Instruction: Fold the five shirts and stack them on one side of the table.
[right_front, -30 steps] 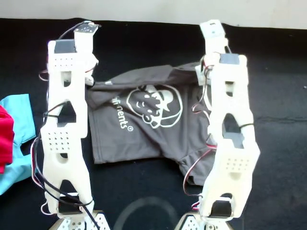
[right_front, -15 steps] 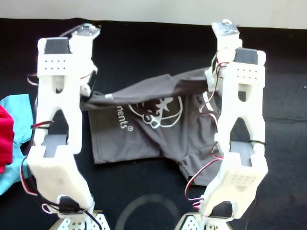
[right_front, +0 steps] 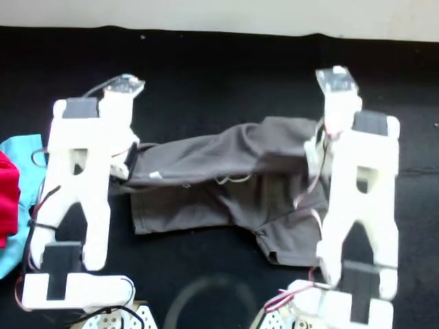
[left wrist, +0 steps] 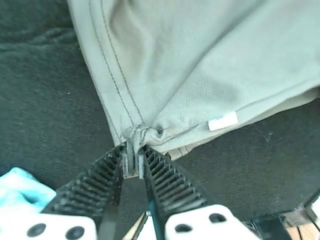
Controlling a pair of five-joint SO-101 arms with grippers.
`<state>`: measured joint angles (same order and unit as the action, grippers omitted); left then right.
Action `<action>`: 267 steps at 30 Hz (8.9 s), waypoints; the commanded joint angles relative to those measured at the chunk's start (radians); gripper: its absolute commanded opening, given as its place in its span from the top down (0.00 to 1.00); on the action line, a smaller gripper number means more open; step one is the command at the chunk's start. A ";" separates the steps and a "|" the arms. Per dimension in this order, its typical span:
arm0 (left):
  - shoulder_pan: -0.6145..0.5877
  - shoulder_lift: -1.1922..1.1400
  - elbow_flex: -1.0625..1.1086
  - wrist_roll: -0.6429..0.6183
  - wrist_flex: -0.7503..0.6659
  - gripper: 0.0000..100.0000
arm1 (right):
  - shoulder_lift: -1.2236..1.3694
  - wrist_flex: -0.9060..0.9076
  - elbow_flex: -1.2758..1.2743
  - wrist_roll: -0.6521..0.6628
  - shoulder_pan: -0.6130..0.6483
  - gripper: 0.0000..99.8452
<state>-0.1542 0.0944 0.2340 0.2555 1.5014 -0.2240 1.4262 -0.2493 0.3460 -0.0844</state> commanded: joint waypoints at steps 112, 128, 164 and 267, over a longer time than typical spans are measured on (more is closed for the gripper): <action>-0.015 -0.325 -0.685 -0.144 0.269 0.99 | 0.168 -0.208 0.338 -0.109 -0.036 0.99; 0.105 0.251 0.460 -0.075 -0.210 0.99 | -0.008 -0.070 0.151 -0.055 0.031 0.99; 0.127 -0.030 0.326 -0.091 -0.494 0.99 | -0.214 -0.493 -0.719 0.008 0.021 0.99; 0.090 -0.295 -0.275 -0.121 -0.141 0.99 | 0.015 -0.346 0.016 0.025 0.001 0.99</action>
<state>-0.0591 -0.1465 0.0483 0.1741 1.3909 -0.3376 1.1362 -0.3168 0.4089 -0.1473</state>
